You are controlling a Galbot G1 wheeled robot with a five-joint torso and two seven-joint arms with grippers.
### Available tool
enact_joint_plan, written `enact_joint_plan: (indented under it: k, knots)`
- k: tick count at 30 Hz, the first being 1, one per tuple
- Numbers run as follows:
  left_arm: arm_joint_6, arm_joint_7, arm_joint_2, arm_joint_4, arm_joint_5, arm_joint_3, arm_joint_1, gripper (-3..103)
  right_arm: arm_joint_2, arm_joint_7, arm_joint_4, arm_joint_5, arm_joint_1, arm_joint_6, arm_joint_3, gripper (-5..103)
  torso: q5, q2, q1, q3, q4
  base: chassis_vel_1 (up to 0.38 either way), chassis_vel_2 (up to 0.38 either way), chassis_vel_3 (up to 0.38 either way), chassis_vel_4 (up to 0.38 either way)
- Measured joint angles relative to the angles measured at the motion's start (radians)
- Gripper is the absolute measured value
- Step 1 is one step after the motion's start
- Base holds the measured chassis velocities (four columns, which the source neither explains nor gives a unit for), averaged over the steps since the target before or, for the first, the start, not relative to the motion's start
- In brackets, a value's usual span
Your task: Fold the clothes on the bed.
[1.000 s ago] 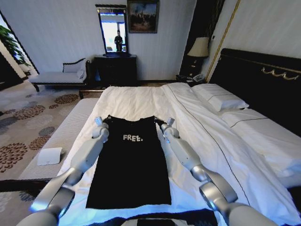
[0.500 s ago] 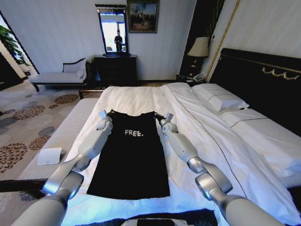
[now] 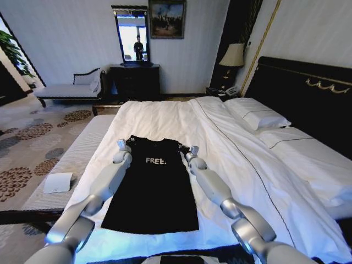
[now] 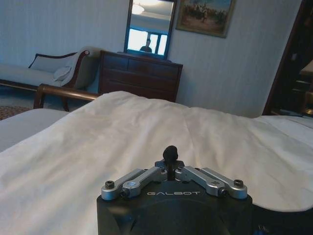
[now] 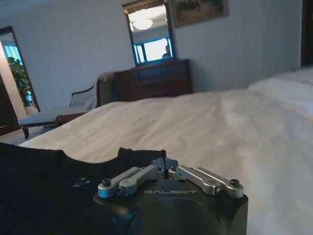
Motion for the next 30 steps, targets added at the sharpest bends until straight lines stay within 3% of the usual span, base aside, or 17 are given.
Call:
enact_joint_plan:
  k: [4, 9, 12, 30]
  knots:
    - [-0.045, -0.006, 0.022, -0.067, 0.009, -0.009, 0.073, 2, -0.015, 0.008, 0.063, -0.041, -0.056, 0.032, 0.008, 0, 0.0000, 0.000, 0.000, 0.000, 0.0001, 0.000, 0.000, 0.000, 0.000]
    - [-0.222, -0.015, 0.048, -0.130, 0.103, -0.011, 0.175, 2, -0.043, 0.027, 0.222, -0.079, -0.168, 0.057, 0.026, 0, 0.0000, 0.000, 0.000, 0.000, 0.0004, 0.000, 0.000, 0.000, 0.000]
    - [-0.270, -0.021, 0.052, -0.151, 0.128, -0.016, 0.211, 2, -0.055, 0.029, 0.280, -0.096, -0.231, 0.066, 0.031, 0, -0.0001, 0.000, 0.000, 0.000, 0.0000, 0.000, 0.000, 0.000, 0.000]
    - [-0.354, -0.007, 0.109, -0.388, 0.209, -0.122, 0.556, 2, -0.159, 0.069, 0.633, -0.142, -0.572, 0.065, 0.054, 0, -0.0001, 0.000, 0.000, 0.000, 0.0001, 0.000, 0.000, 0.000, 0.000]
